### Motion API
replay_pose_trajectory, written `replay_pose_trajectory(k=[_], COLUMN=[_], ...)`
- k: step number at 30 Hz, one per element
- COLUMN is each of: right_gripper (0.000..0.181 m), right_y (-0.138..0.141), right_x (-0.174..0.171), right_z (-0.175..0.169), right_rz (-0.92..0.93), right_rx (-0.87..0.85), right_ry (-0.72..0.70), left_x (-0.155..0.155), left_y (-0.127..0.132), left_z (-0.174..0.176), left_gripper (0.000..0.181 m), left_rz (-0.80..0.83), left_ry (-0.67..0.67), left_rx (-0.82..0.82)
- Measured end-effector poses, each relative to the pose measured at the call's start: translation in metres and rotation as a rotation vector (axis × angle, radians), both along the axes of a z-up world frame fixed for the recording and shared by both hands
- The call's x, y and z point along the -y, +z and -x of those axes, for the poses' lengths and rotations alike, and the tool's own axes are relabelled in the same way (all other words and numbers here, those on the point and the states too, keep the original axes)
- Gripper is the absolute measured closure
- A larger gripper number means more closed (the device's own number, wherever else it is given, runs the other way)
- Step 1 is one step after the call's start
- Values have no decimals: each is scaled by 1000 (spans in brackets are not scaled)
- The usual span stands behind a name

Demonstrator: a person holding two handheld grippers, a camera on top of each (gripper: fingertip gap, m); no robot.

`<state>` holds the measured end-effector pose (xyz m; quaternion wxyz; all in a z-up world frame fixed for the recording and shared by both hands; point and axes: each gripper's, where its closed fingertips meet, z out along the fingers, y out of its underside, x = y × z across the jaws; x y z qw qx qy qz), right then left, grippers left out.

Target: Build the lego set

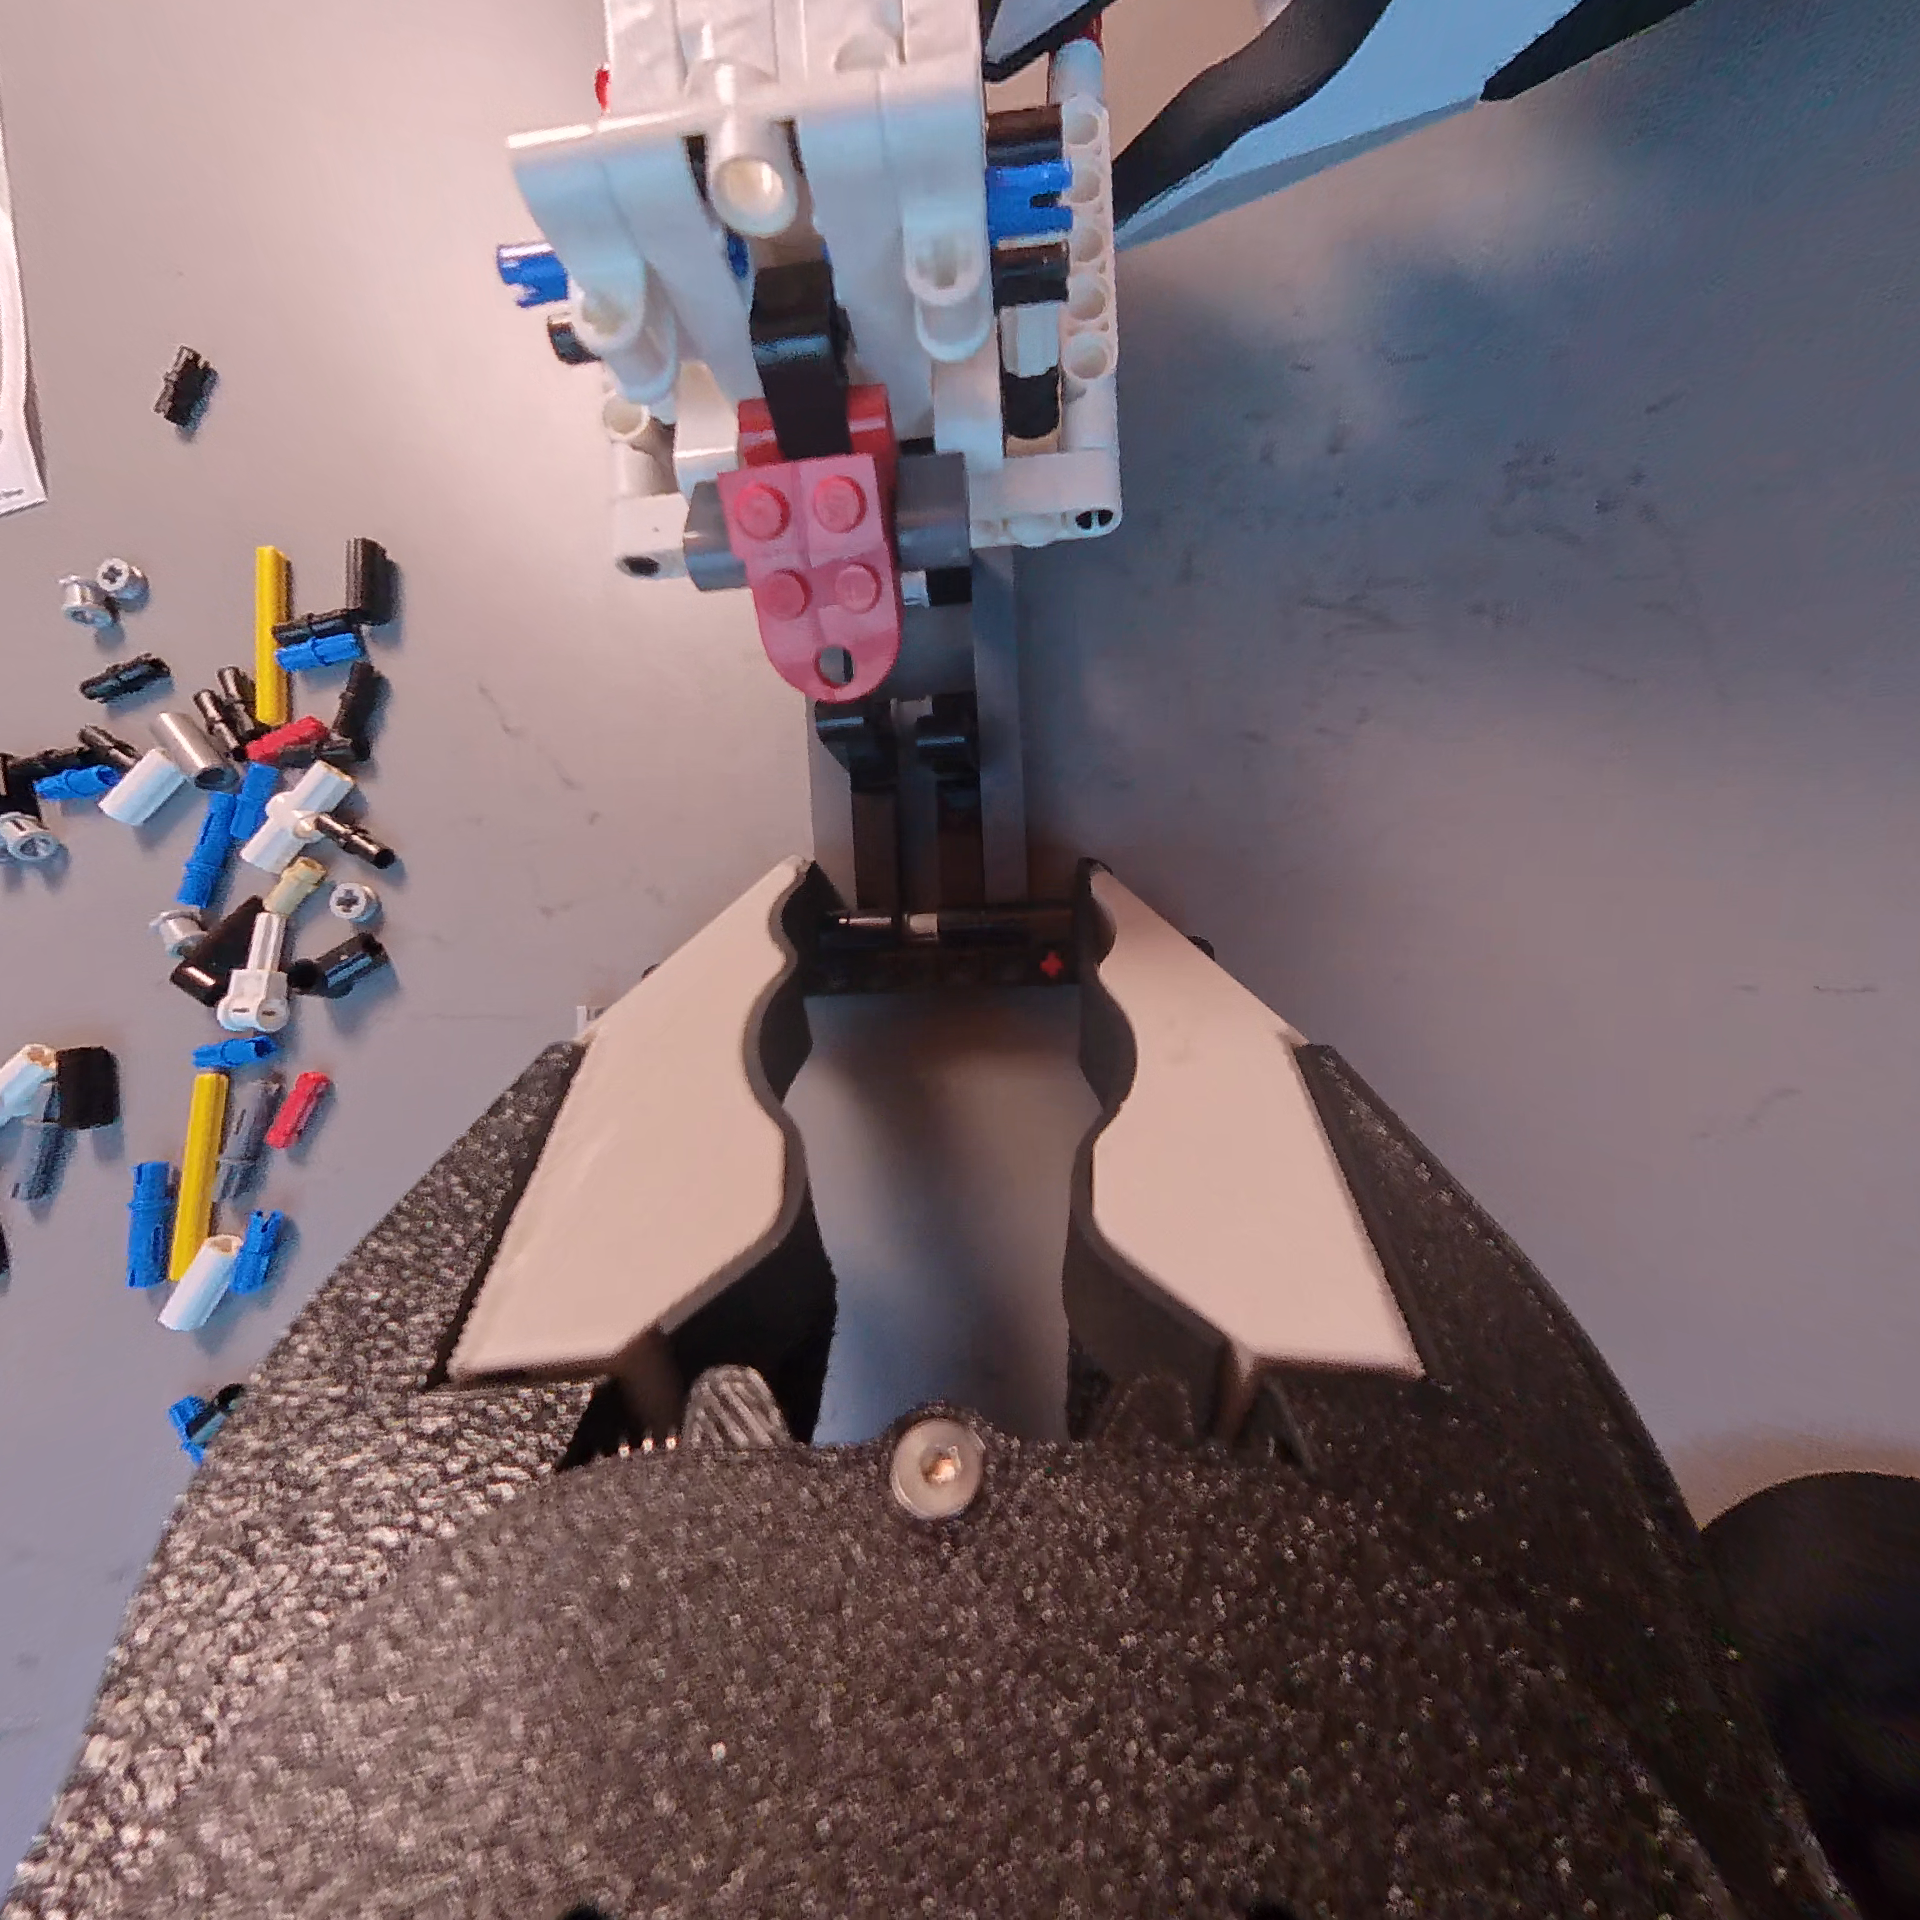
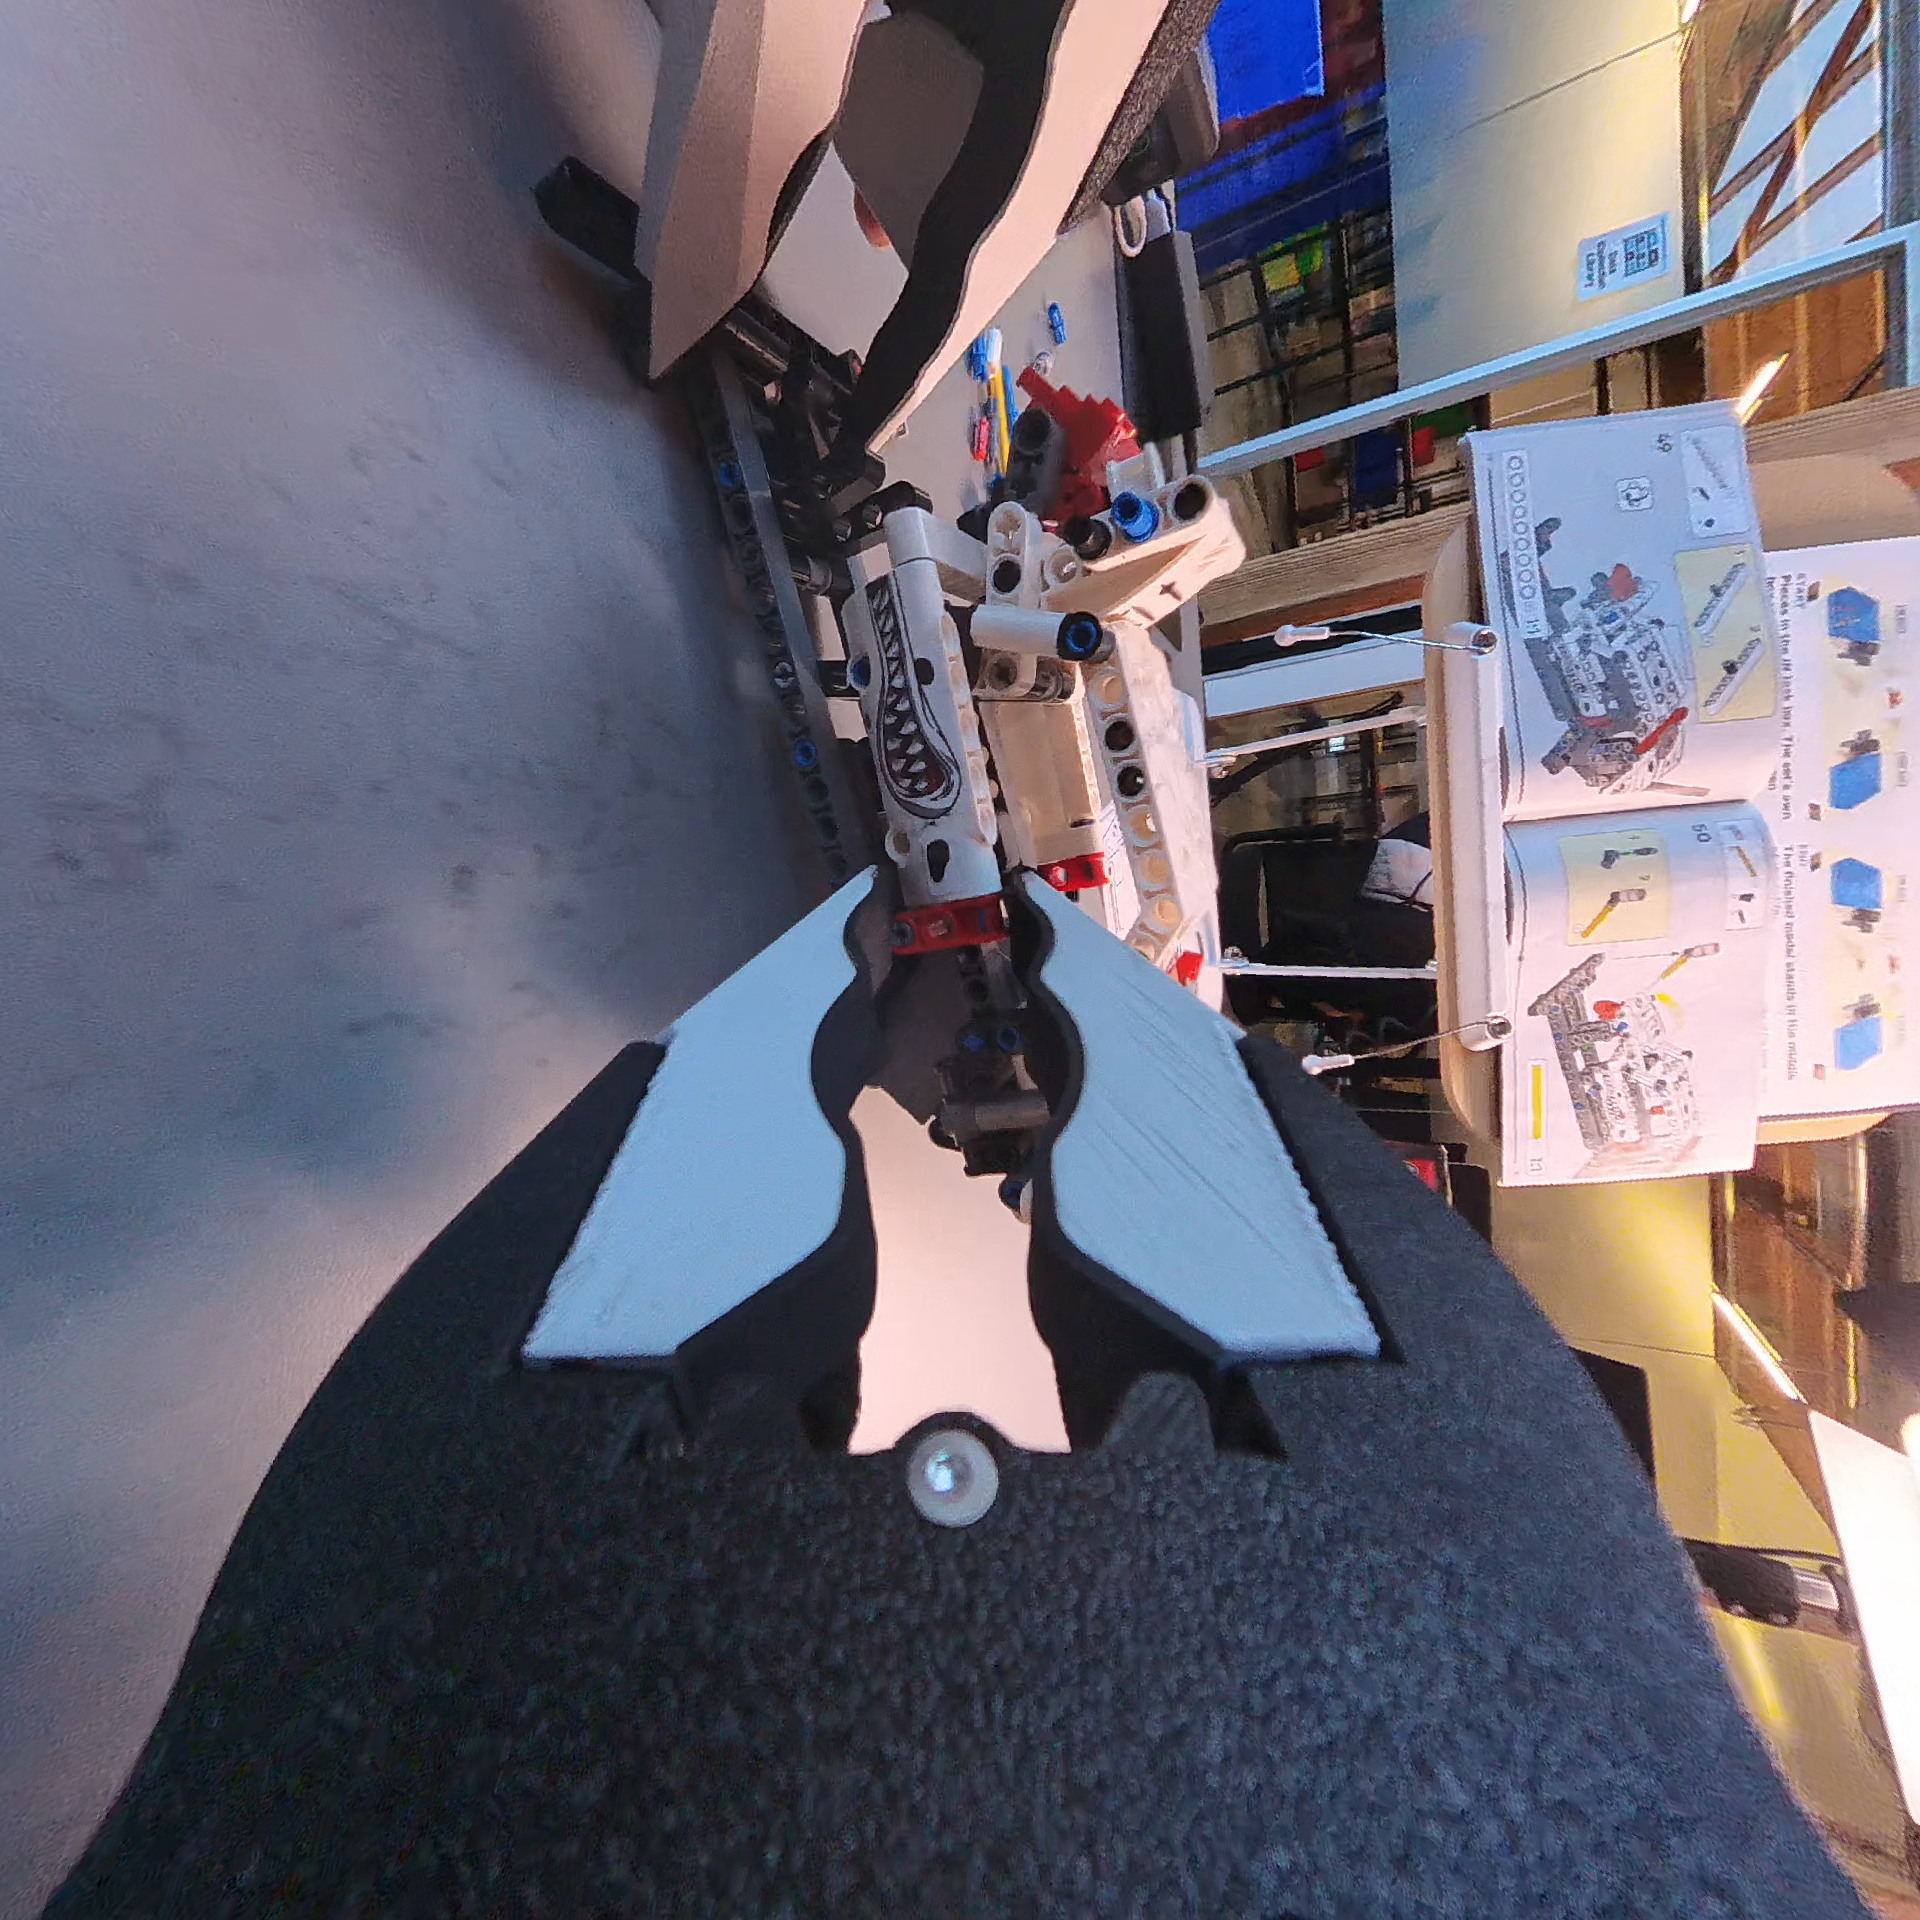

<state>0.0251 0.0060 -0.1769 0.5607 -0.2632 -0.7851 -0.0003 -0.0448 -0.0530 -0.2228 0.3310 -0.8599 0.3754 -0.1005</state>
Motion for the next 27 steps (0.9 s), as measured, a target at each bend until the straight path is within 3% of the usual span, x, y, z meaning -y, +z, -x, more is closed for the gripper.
replay_pose_trajectory(k=[27], right_gripper=[160], right_y=[-2], right_x=[3], right_z=[-7], right_rz=[-10], right_rx=[16], right_ry=[-38], left_x=[-1], left_y=[0], left_z=[-3], left_gripper=[133], left_rz=[-15], left_ry=[-40], left_rx=[-2])
